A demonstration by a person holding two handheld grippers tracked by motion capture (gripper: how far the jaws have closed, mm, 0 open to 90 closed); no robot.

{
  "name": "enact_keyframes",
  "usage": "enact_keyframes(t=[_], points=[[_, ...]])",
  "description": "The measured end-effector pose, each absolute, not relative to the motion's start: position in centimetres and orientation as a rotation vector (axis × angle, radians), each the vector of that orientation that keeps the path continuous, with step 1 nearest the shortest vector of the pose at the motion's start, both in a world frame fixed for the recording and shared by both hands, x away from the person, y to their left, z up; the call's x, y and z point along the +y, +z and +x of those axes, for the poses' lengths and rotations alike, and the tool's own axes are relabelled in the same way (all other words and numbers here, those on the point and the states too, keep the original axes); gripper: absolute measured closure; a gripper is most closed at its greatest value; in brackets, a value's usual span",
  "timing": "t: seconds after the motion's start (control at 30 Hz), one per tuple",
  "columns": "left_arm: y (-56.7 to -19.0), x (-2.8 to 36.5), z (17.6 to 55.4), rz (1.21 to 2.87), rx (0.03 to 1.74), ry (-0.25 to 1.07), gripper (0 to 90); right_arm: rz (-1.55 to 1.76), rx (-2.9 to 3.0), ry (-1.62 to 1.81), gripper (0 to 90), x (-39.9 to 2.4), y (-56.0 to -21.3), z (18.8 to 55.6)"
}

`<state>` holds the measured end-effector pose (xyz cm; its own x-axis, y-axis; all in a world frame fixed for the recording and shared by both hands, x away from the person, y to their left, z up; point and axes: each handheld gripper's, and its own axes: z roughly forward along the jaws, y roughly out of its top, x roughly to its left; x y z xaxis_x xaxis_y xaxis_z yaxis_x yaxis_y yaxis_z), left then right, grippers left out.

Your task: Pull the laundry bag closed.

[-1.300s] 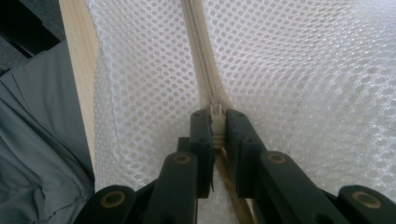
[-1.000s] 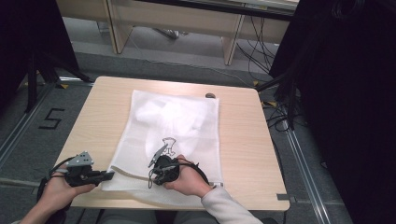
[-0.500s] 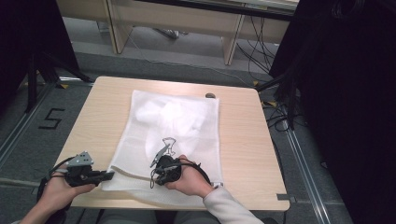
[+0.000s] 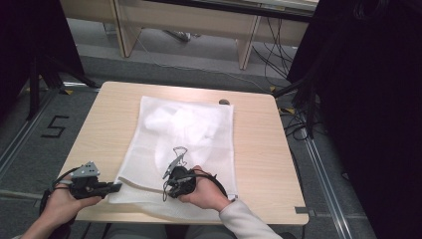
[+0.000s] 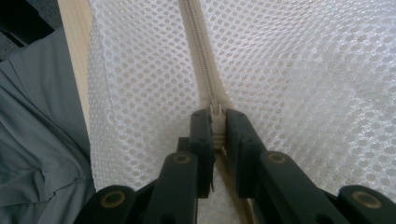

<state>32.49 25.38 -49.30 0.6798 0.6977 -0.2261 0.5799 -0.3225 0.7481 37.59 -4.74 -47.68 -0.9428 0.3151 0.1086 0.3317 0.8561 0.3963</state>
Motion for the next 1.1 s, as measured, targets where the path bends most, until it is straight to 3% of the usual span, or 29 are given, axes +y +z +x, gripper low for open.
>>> enact_keyframes(t=[1.1], points=[[-49.3,25.4,32.5,2.024,0.986,0.175,85.5,-0.541,-3.008,-0.633,82.1,-6.4,-47.6,37.4]])
